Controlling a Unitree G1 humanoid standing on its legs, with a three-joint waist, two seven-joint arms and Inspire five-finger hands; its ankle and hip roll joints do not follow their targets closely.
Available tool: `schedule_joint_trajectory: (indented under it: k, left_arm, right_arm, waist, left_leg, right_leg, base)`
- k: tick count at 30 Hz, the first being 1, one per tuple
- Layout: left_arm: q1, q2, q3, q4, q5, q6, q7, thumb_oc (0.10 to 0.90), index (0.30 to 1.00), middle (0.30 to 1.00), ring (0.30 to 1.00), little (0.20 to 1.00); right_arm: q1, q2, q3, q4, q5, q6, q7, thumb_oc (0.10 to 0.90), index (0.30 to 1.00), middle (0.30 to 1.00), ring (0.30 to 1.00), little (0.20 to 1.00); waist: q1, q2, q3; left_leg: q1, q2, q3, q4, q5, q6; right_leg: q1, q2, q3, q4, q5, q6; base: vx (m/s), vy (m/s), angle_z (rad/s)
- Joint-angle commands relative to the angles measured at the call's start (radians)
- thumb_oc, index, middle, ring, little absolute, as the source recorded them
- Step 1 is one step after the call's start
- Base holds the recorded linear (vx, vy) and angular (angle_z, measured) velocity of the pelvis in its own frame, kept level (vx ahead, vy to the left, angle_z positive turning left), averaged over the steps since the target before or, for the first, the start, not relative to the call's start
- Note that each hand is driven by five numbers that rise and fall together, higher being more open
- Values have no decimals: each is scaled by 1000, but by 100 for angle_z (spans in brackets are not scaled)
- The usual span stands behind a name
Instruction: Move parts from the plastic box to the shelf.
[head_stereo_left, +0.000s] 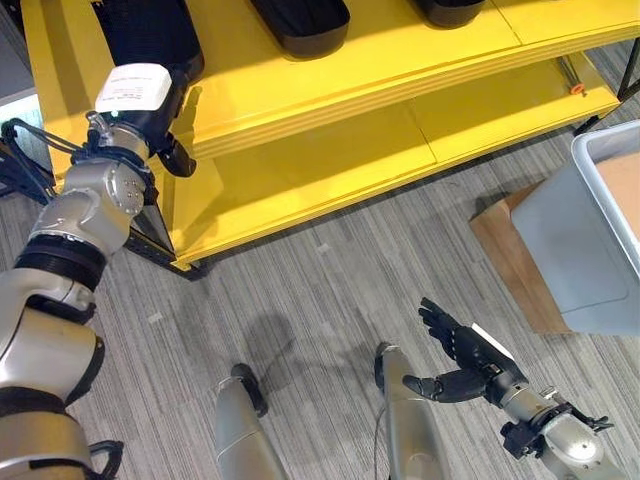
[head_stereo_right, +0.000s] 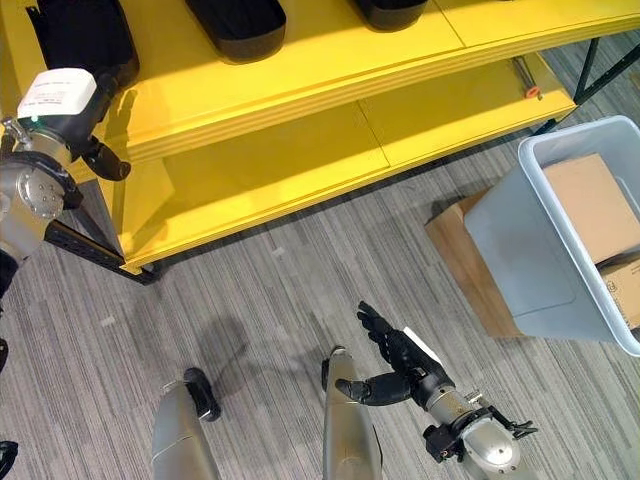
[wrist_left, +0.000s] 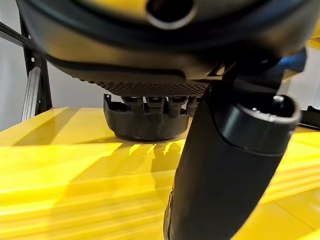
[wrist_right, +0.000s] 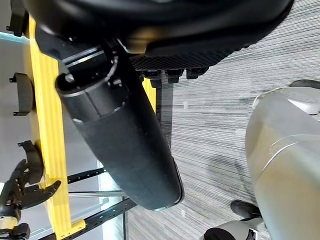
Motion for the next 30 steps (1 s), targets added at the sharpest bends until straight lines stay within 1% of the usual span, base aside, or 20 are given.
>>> schedule_joint_trajectory:
  k: [1, 7, 9, 10, 11, 12, 13, 14, 15, 17, 18, 19, 20, 21, 22, 25, 27, 28, 29, 30]
  left_arm:
    - [-159, 58, 2, 9, -33, -9, 83, 900, 1000, 1000, 1000, 1000]
    - [-129, 45, -6, -56, -29, -38, 66, 900, 1000, 1000, 1000, 1000]
    - [-82, 63, 13, -136, -36, -60, 39, 900, 1000, 1000, 1000, 1000]
    - [-81, 63, 15, -136, -36, -60, 39, 900, 1000, 1000, 1000, 1000]
    - [16, 118, 56, -271, -37, -86, 15, 900, 1000, 1000, 1000, 1000]
    - [26, 121, 65, -278, -37, -84, 13, 900, 1000, 1000, 1000, 1000]
    - [125, 181, 120, -378, -47, -106, -2, 900, 1000, 1000, 1000, 1000]
    - [147, 184, 141, -389, -45, -104, -4, 900, 1000, 1000, 1000, 1000]
    - [355, 265, 277, -521, -62, -137, -33, 900, 1000, 1000, 1000, 1000]
    - [510, 291, 389, -600, -78, -152, -51, 900, 1000, 1000, 1000, 1000]
    - [677, 303, 515, -675, -111, -169, -60, 900, 1000, 1000, 1000, 1000]
    - [786, 292, 599, -722, -170, -189, -55, 900, 1000, 1000, 1000, 1000]
    - [828, 291, 640, -737, -171, -188, -59, 900, 1000, 1000, 1000, 1000]
    - [893, 281, 684, -746, -204, -201, -63, 900, 1000, 1000, 1000, 1000]
    - [927, 269, 705, -755, -228, -202, -65, 900, 1000, 1000, 1000, 1000]
    - [1089, 192, 800, -800, -406, -237, -96, 900, 1000, 1000, 1000, 1000]
    - [1177, 141, 835, -842, -520, -252, -130, 900, 1000, 1000, 1000, 1000]
    - [1247, 70, 841, -863, -639, -256, -171, 900, 1000, 1000, 1000, 1000]
    - [1283, 38, 838, -892, -678, -261, -191, 900, 1000, 1000, 1000, 1000]
    - [1289, 37, 843, -895, -679, -260, -192, 900, 1000, 1000, 1000, 1000]
  right_arm:
    - [6, -45, -31, -13, 36, -81, 2, 900, 1000, 1000, 1000, 1000]
    - [5, -50, -40, -7, 21, -84, -2, 900, 1000, 1000, 1000, 1000]
    - [18, -52, -63, -23, 20, -88, 1, 900, 1000, 1000, 1000, 1000]
    - [18, -52, -63, -24, 20, -88, 1, 900, 1000, 1000, 1000, 1000]
    - [22, -34, -78, -28, 8, -92, -2, 900, 1000, 1000, 1000, 1000]
    - [22, -37, -77, -29, 8, -91, -2, 900, 1000, 1000, 1000, 1000]
    - [33, -20, -91, -39, 1, -97, -1, 900, 1000, 1000, 1000, 1000]
    - [33, -26, -89, -40, 1, -96, -1, 900, 1000, 1000, 1000, 1000]
    - [52, -14, -108, -58, -15, -105, 8, 900, 1000, 1000, 1000, 1000]
    - [63, -9, -121, -70, -28, -108, 12, 900, 1000, 1000, 1000, 1000]
    - [65, -1, -128, -76, -36, -111, 14, 900, 1000, 1000, 1000, 1000]
    - [66, 3, -139, -92, -36, -117, 18, 900, 1000, 1000, 1000, 1000]
    - [62, -6, -132, -93, -36, -116, 18, 900, 1000, 1000, 1000, 1000]
    - [65, -6, -133, -102, -38, -118, 24, 900, 1000, 1000, 1000, 1000]
    - [58, -5, -129, -109, -36, -118, 27, 900, 1000, 1000, 1000, 1000]
    - [45, -6, -128, -134, -36, -126, 28, 900, 1000, 1000, 1000, 1000]
    - [40, 4, -125, -158, -27, -132, 33, 900, 1000, 1000, 1000, 1000]
    - [18, 13, -117, -162, -26, -135, 26, 900, 1000, 1000, 1000, 1000]
    - [12, 18, -118, -167, -23, -139, 24, 900, 1000, 1000, 1000, 1000]
    - [11, 17, -116, -167, -22, -139, 24, 900, 1000, 1000, 1000, 1000]
  waist:
    - [0, 31, -69]
    - [0, 32, -70]
    - [6, 33, -71]
    - [5, 33, -71]
    - [21, 34, -69]
    - [19, 35, -69]
    - [35, 35, -66]
    - [29, 39, -66]
    - [46, 40, -65]
    - [58, 42, -65]
    - [68, 47, -68]
    - [82, 51, -68]
    - [71, 52, -66]
    - [76, 58, -72]
    - [80, 64, -71]
    - [86, 81, -85]
    - [93, 86, -100]
    - [98, 91, -114]
    - [101, 93, -124]
    - [99, 92, -121]
  left_leg:
    - [-6, -24, -69, -106, 61, 12]
    - [13, -27, -71, -102, 57, 12]
    - [29, -30, -71, -104, 55, 10]
    - [29, -30, -71, -104, 55, 10]
    - [41, -32, -73, -108, 55, 7]
    - [42, -32, -73, -108, 55, 7]
    - [51, -35, -76, -112, 56, 6]
    - [53, -35, -76, -112, 56, 6]
    - [72, -39, -81, -125, 60, 3]
    - [91, -40, -80, -139, 65, 1]
    - [119, -42, -79, -164, 74, -2]
    - [142, -47, -76, -190, 84, -5]
    - [148, -48, -75, -195, 85, -5]
    - [169, -50, -72, -222, 97, -7]
    - [174, -53, -69, -248, 131, 3]
    - [235, -60, -65, -318, 160, 5]
    - [271, -62, -66, -351, 173, 5]
    - [314, -62, -67, -389, 189, 6]
    - [336, -59, -65, -407, 196, 6]
    - [341, -59, -64, -410, 197, 6]
  right_leg:
    - [26, -26, -24, -41, 23, -51]
    - [44, -26, -25, -27, 12, -53]
    - [61, -28, -29, -25, 8, -56]
    - [61, -28, -29, -26, 8, -56]
    - [80, -30, -36, -30, 8, -58]
    - [81, -30, -36, -30, 8, -58]
    - [97, -31, -39, -34, 7, -60]
    - [99, -31, -39, -34, 7, -61]
    - [129, -32, -45, -47, 8, -63]
    - [150, -34, -48, -56, 10, -64]
    - [180, -34, -54, -75, 15, -64]
    - [206, -34, -56, -97, 20, -63]
    - [212, -34, -56, -100, 22, -64]
    - [232, -32, -59, -122, 29, -62]
    - [232, -28, -62, -143, 58, -64]
    - [291, -22, -70, -202, 72, -57]
    - [330, -20, -79, -232, 73, -53]
    - [382, -16, -85, -264, 74, -50]
    - [405, -15, -92, -274, 71, -49]
    - [410, -15, -92, -276, 71, -50]
  base:
    - [0, 0, 0]
    - [0, 0, 0]
    - [0, 0, 0]
    - [-33, -21, 1]
    - [0, 0, 0]
    - [-49, -27, -1]
    - [-21, -8, 3]
    - [-63, -22, 8]
    - [-57, -15, 12]
    - [-56, -18, 9]
    - [-43, -31, 18]
    - [-29, -30, 24]
    - [-20, -11, 16]
    - [-98, 19, 11]
    - [-109, 18, 10]
    - [-44, 6, 6]
    - [30, -37, -7]
    - [53, -70, -1]
    - [49, -53, -2]
    - [28, -54, -3]
